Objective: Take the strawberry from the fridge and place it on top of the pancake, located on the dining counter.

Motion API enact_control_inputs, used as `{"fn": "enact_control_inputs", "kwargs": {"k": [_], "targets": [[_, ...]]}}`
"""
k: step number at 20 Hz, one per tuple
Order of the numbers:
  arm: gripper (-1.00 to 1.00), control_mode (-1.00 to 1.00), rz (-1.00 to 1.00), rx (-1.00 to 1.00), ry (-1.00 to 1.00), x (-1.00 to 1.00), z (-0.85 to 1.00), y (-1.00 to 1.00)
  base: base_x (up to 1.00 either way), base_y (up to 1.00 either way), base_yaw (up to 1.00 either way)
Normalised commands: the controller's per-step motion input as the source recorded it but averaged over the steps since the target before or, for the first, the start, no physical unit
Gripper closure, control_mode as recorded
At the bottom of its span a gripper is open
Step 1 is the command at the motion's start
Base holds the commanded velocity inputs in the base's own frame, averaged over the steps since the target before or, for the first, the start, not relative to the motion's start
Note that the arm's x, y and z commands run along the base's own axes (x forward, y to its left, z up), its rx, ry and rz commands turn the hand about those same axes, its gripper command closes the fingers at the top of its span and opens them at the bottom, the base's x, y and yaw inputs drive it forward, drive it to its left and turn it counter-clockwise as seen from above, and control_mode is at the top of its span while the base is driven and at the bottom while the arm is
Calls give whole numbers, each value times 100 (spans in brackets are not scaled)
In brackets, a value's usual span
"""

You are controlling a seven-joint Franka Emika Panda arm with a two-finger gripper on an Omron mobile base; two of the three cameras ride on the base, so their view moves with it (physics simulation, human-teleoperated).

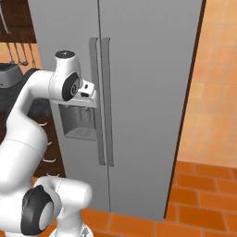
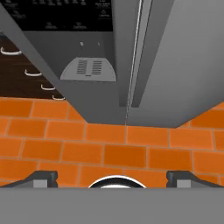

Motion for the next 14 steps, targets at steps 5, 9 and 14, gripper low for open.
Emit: {"fn": "enact_control_inputs", "kwargs": {"k": [5,9,14], "targets": [[-100,100,0,0,0,0,0,0,0,-36,-1],[-100,100,0,0,0,0,0,0,0,-15,0],[-100,100,0,0,0,0,0,0,-22,-9,-5]]}}
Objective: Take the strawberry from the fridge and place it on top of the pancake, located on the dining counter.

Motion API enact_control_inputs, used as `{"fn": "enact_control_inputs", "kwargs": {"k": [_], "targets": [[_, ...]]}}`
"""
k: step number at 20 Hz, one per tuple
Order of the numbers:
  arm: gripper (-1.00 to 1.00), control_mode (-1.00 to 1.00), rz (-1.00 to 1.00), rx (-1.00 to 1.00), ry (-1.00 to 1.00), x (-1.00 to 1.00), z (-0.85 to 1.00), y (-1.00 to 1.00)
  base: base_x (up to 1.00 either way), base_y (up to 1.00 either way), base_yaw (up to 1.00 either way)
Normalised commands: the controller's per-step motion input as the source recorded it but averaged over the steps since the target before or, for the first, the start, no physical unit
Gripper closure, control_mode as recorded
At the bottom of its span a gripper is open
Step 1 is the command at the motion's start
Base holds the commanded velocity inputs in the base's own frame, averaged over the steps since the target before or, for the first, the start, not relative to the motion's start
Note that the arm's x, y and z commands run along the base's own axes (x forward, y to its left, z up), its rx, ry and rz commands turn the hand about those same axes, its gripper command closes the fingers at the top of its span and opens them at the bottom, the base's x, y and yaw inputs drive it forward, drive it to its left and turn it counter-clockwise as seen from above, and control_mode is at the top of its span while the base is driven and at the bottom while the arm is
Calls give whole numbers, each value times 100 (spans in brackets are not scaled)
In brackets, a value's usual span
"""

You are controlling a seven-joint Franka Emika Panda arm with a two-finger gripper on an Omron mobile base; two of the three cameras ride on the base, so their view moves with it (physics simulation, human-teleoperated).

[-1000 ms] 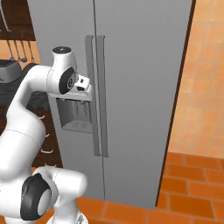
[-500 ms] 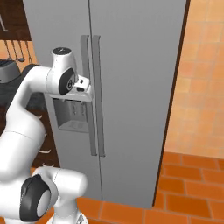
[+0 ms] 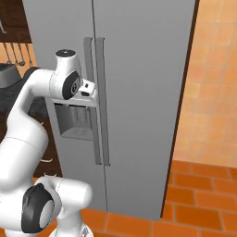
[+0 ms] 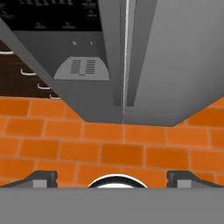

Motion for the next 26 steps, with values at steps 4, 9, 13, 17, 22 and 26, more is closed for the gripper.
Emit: {"fn": "enact_control_inputs", "kwargs": {"k": [4,9,13,17,22,26], "targets": [[-100,100,0,0,0,0,0,0,-46,-21,-8],[-100,100,0,0,0,0,0,0,-53,-16,-7],[-100,100,0,0,0,0,0,0,-47,-7,-5],[-100,-100,0,0,0,0,0,0,-2,0,0],[-100,-100,0,0,-8,32,-5,-1,0,0,0],[-100,-100,0,-2,-18,42,-9,-32,0,0,0]]}}
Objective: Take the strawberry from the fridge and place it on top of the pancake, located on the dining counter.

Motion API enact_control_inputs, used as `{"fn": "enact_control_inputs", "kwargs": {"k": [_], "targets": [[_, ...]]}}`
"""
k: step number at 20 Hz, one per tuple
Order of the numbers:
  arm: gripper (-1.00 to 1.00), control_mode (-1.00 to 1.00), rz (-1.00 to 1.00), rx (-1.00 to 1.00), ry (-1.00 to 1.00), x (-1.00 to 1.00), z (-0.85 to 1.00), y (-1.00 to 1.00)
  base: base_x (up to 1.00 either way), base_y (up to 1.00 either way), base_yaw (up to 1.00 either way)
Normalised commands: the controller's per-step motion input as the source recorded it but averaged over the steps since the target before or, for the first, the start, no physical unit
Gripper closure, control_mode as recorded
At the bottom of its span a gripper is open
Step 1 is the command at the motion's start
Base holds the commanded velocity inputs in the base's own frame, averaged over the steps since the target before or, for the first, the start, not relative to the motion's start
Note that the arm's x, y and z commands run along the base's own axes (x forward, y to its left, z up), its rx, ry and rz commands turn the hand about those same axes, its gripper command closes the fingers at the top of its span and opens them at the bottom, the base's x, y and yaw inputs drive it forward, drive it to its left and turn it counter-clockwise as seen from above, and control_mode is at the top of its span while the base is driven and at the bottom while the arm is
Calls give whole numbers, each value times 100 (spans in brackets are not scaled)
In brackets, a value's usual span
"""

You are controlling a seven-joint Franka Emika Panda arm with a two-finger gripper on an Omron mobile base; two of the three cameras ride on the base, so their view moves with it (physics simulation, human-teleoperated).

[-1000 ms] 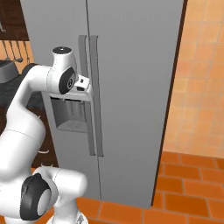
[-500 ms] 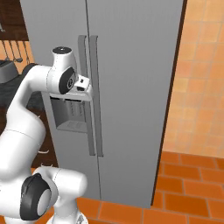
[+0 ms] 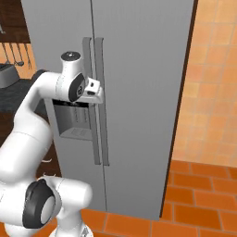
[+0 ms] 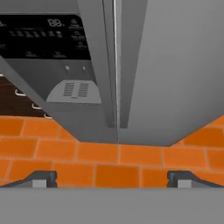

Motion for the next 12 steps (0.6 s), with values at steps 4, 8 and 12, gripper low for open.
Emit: {"fn": "enact_control_inputs", "kwargs": {"k": [4,8,12], "targets": [[-100,-100,0,0,-19,34,-8,-24,0,0,0],[-100,-100,0,0,-14,67,-11,-3,0,0,0],[-100,-100,0,0,-11,71,0,0,0,0,0]]}}
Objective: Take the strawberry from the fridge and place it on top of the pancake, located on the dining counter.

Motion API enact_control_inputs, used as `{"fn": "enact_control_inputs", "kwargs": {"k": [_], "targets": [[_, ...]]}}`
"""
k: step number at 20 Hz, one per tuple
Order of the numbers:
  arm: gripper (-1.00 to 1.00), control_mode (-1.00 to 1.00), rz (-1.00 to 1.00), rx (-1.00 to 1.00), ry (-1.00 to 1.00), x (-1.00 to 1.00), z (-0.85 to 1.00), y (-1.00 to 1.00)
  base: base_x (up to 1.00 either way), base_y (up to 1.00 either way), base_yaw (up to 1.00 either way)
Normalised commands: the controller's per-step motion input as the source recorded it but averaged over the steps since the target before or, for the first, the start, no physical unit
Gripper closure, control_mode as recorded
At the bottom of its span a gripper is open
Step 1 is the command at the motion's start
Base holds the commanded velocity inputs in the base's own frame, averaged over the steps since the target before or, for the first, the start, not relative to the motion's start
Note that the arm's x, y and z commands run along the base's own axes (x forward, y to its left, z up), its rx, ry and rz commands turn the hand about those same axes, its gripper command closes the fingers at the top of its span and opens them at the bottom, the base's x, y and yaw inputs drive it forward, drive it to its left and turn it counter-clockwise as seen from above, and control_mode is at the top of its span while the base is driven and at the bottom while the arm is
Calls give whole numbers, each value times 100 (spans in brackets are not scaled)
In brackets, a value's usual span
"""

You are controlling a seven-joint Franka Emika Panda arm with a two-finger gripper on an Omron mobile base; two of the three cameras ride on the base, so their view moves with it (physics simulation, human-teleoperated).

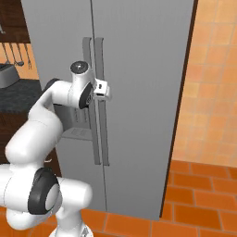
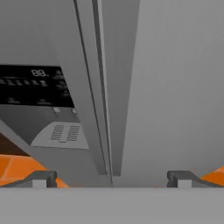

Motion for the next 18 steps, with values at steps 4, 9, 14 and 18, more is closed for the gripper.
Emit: {"fn": "enact_control_inputs", "kwargs": {"k": [4,9,14,18], "targets": [[-100,-100,-1,0,-12,48,2,0,0,0,0],[-100,-100,-5,0,-2,55,3,0,0,0,0],[-100,-100,-5,0,-11,51,0,0,0,0,0],[-100,-100,0,1,-15,25,0,-11,0,0,0]]}}
